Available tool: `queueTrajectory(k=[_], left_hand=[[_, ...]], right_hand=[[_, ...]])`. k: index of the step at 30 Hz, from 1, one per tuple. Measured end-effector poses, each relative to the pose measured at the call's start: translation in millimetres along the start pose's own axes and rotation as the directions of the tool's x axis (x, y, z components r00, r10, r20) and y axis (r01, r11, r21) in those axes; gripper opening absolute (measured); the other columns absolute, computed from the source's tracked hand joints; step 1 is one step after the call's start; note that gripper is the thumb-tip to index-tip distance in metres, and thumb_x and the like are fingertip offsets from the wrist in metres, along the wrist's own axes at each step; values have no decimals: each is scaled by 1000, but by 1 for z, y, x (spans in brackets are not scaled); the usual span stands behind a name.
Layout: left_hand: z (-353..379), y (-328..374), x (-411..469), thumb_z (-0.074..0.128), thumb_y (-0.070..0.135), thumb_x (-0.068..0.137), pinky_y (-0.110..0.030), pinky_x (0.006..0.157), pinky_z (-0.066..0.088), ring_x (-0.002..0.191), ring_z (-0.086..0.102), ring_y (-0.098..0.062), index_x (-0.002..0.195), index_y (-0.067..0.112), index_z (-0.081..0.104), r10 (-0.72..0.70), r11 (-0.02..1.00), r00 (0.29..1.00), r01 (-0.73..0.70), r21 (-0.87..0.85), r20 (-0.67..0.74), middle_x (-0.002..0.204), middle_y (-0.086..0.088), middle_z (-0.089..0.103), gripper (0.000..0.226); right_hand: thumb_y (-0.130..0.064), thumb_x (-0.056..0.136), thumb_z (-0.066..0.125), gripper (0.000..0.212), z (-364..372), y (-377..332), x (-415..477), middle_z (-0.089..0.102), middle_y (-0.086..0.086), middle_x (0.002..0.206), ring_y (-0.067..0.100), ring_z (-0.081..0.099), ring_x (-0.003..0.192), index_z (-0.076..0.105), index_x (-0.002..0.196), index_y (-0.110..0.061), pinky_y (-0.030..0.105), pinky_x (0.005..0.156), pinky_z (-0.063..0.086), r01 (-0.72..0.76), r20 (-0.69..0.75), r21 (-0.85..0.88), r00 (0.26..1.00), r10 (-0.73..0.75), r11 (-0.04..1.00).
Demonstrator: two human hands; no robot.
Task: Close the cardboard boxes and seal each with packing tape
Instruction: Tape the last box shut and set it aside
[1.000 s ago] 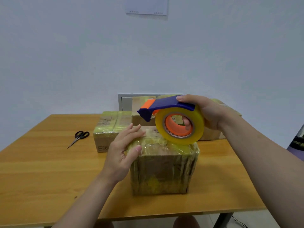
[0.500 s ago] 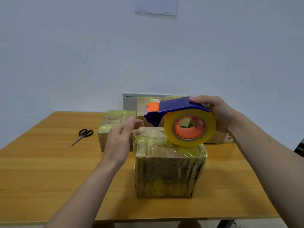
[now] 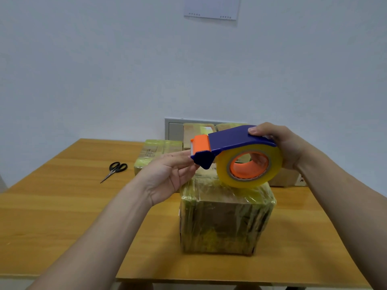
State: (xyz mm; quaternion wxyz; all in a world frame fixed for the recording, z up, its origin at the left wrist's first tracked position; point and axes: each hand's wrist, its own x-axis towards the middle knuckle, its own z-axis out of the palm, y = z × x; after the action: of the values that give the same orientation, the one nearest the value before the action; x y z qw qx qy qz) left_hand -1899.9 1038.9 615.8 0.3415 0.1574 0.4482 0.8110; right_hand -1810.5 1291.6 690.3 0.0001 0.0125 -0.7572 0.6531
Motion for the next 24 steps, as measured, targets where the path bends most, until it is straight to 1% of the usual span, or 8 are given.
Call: queueTrajectory(k=[4, 7, 9, 11, 14, 17, 21, 24], left_hand=[[1, -3, -2, 68, 17, 85, -20, 64, 61, 74, 72, -15, 121, 3, 66, -43, 989, 999, 45, -138, 15, 109, -18, 74, 39], [-3, -4, -2, 69, 9, 83, -20, 67, 61, 74, 73, -15, 117, 1, 73, -49, 989, 998, 54, -141, 39, 115, -20, 73, 35], [-5, -3, -3, 68, 1, 83, -20, 69, 61, 77, 75, -14, 113, 1, 78, -55, 993, 997, 60, -101, 47, 117, -20, 74, 32], [-3, -1, -3, 69, 1, 81, -18, 65, 61, 75, 75, -14, 117, 1, 75, -46, 999, 999, 45, -22, -3, 113, -19, 75, 37], [-1, 4, -2, 73, 1, 79, -17, 56, 58, 71, 74, -13, 113, 2, 74, 17, 992, 993, -2, 127, -117, 103, -18, 77, 34], [-4, 13, 0, 70, -9, 88, -18, 54, 58, 70, 74, -15, 107, 4, 73, 63, 968, 979, -14, 251, -192, 97, -19, 77, 23], [-10, 22, -2, 69, -15, 86, -19, 52, 58, 62, 73, -16, 105, 5, 66, 93, 962, 963, -21, 273, -253, 86, -18, 77, 27], [-14, 18, -4, 72, -15, 85, -19, 51, 58, 62, 73, -16, 103, 5, 61, 93, 964, 957, -18, 265, -275, 83, -17, 76, 29]], right_hand=[[-41, 55, 74, 48, 0, 2, 2, 76, 8, 81, 17, 72, 64, 73, 93, -11, 27, 52, 57, -9, 19, -30, 1000, 10, 1000], [-44, 51, 73, 39, -1, 1, 4, 75, 7, 77, 16, 70, 61, 79, 78, -17, 26, 51, 56, 7, 31, -25, 1000, -6, 1000], [-43, 53, 71, 33, -1, 0, 4, 74, 5, 74, 15, 69, 59, 81, 72, -19, 25, 51, 56, 22, 51, -28, 998, -21, 999], [-44, 53, 71, 32, -1, -1, 5, 74, 5, 74, 15, 69, 60, 81, 72, -19, 25, 52, 56, 25, 71, -38, 997, -23, 999], [-45, 57, 72, 35, -2, -3, 9, 73, 6, 77, 17, 68, 62, 81, 77, -18, 26, 55, 56, 14, 94, -64, 996, -8, 998], [-45, 63, 72, 39, -4, -6, 12, 73, 11, 87, 21, 68, 70, 80, 88, -17, 29, 60, 58, -9, 139, -89, 990, 21, 996], [-45, 65, 71, 43, -7, -14, 13, 75, 13, 94, 24, 72, 76, 80, 94, -15, 33, 65, 60, -19, 170, -124, 985, 40, 992], [-48, 67, 71, 51, -11, -24, 13, 75, 15, 98, 25, 72, 78, 76, 102, -12, 33, 65, 60, -28, 155, -199, 986, 59, 980]])
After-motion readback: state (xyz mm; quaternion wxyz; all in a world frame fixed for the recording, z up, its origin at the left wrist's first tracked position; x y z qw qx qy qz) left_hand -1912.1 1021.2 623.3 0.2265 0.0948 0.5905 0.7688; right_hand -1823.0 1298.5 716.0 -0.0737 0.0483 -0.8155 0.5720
